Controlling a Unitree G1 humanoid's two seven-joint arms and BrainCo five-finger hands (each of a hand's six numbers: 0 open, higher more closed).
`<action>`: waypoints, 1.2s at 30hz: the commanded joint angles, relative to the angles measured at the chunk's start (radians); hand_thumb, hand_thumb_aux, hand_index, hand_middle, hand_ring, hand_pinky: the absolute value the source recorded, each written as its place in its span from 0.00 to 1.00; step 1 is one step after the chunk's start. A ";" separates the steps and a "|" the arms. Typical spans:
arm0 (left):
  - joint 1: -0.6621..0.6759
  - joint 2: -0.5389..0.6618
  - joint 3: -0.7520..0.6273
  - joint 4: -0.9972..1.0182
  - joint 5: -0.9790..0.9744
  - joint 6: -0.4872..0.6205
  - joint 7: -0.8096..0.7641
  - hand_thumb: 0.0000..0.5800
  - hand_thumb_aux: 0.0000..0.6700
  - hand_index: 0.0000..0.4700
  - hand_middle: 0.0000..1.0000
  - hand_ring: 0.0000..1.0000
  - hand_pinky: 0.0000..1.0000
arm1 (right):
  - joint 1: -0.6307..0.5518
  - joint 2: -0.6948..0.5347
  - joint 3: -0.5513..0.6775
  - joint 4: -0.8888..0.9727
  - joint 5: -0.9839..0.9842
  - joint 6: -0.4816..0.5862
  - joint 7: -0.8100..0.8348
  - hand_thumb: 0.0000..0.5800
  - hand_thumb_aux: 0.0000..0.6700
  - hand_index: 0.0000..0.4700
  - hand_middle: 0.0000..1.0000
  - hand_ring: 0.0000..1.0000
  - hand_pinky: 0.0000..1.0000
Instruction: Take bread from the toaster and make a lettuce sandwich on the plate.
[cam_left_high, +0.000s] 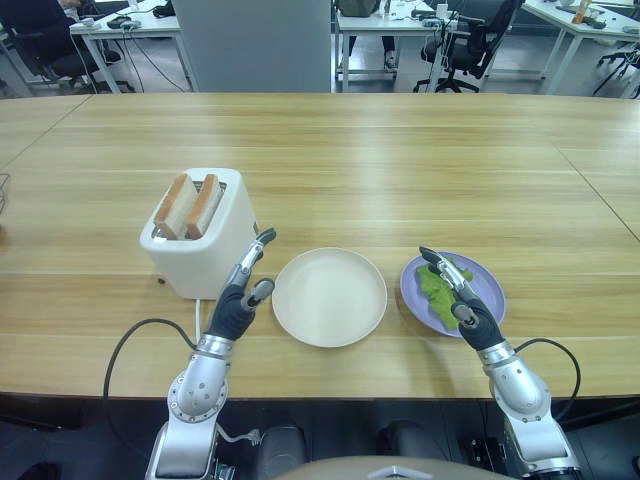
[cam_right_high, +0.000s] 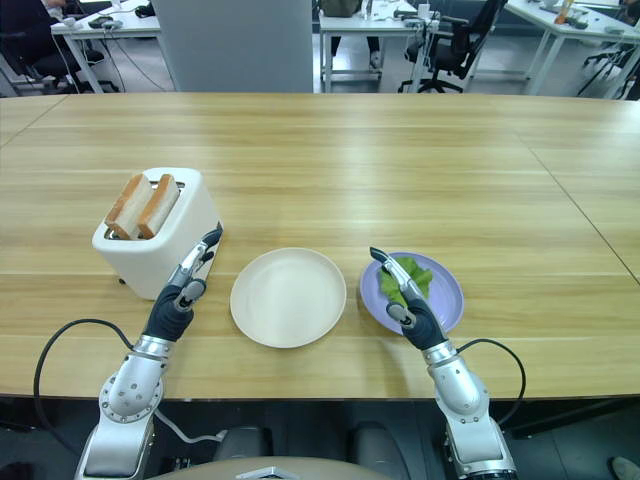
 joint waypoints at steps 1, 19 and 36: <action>0.006 0.002 -0.008 0.013 0.008 0.000 -0.002 0.00 0.00 0.00 0.00 0.00 0.00 | 0.004 -0.004 -0.006 0.012 -0.004 -0.002 -0.002 0.00 0.00 0.00 0.00 0.00 0.00; -0.283 0.342 0.181 0.068 0.696 0.273 0.118 0.00 0.00 0.00 0.00 0.00 0.00 | 0.002 -0.007 -0.013 0.012 -0.003 -0.004 -0.007 0.00 0.00 0.00 0.00 0.00 0.00; -0.673 0.578 -0.002 0.680 0.840 0.553 -0.111 0.00 0.00 0.00 0.00 0.00 0.00 | 0.012 -0.013 -0.026 -0.002 0.004 -0.009 -0.008 0.00 0.00 0.00 0.00 0.00 0.00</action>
